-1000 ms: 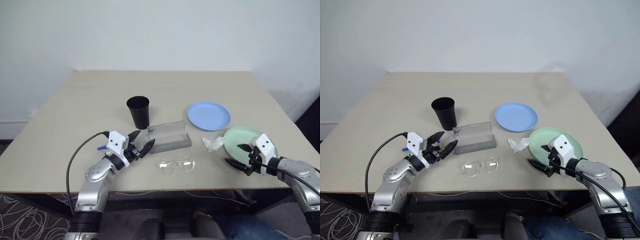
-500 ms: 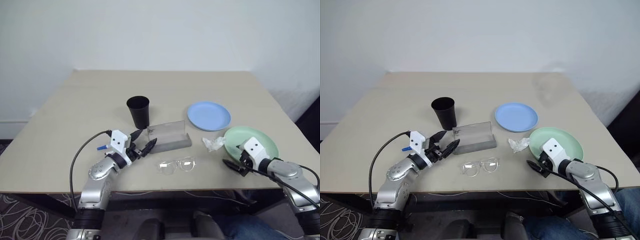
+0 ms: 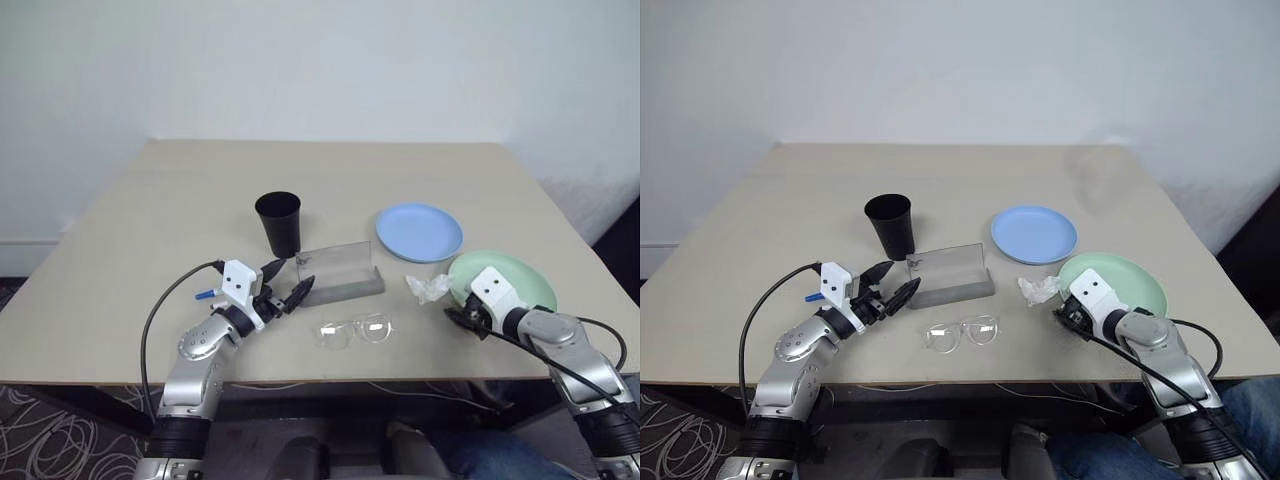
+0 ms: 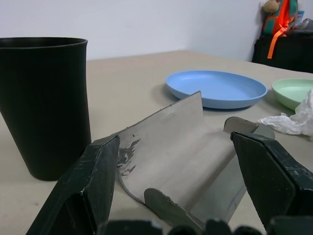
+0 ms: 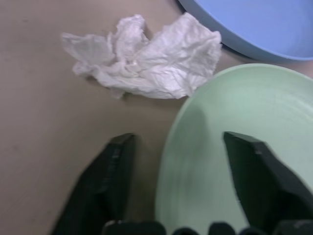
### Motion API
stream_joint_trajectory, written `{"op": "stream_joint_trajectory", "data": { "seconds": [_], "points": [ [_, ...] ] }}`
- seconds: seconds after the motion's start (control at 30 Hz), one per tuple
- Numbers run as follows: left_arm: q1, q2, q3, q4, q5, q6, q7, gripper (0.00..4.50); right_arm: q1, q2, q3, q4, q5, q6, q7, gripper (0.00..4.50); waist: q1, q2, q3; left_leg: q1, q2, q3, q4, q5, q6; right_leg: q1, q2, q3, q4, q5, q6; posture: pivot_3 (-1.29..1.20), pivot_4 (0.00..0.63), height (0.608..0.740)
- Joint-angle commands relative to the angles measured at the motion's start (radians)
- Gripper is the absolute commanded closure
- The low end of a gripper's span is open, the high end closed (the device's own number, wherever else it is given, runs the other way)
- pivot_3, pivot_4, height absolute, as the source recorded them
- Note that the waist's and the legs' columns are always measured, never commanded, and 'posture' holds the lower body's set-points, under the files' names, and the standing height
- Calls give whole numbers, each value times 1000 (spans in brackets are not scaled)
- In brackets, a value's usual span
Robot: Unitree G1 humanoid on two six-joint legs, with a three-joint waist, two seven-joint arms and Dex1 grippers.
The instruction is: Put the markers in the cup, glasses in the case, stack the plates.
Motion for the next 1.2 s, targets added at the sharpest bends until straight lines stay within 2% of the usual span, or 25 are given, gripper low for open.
{"op": "stream_joint_trajectory", "data": {
  "seconds": [0.03, 0.1, 0.4, 0.5, 0.53, 0.93, 1.2],
  "points": [
    [-8, 2, 4, -22, 7, -19, 2, 628, -17, -8, -15, -37, -21, 22, -21, 3033, 0, 0, 0, 0, 0, 0, 0, 0, 0, 0, 0, 0, 0, 0, 0, 0, 0, 721],
    [-9, 2, 4, -21, 8, -19, 2, 628, -18, -10, -13, -43, -32, 38, -27, 3758, 0, 0, 0, 0, 0, 0, 0, 0, 0, 0, 0, 0, 0, 0, 0, 0, 0, 721],
    [-20, 6, 6, -10, 7, -20, -4, 628, -25, -6, -16, -43, -49, 73, -44, 3758, 0, 0, 0, 0, 0, 0, 0, 0, 0, 0, 0, 0, 0, 0, 0, 0, 0, 721],
    [-25, 6, 5, -5, 8, -20, -4, 628, -34, -7, -20, -32, -55, 80, -55, 4393, -1, 0, 0, 0, 0, 0, 0, 0, 0, 0, 0, 0, 0, 0, 0, 0, 0, 721],
    [-26, 6, 5, -4, 8, -21, -4, 628, -38, -7, -22, -28, -58, 82, -59, 4482, -2, -2, -1, 0, 0, 0, 0, 0, 0, 0, 0, 0, 0, 0, 0, 0, 0, 721],
    [-36, 2, 5, 9, 10, -32, -2, 628, -92, -3, -32, 52, -101, 85, -128, 4482, 0, -2, -1, 0, 0, 1, 1, 0, 0, 0, -1, 0, 0, 0, 0, 0, 0, 721],
    [-44, 3, 7, 18, 12, -37, -4, 628, -182, -12, -36, 183, -153, -119, -198, 4482, -3, -1, 0, -1, 0, 1, 1, 0, 1, -1, 0, 0, 0, 0, 0, 0, 0, 721]
  ]
}}
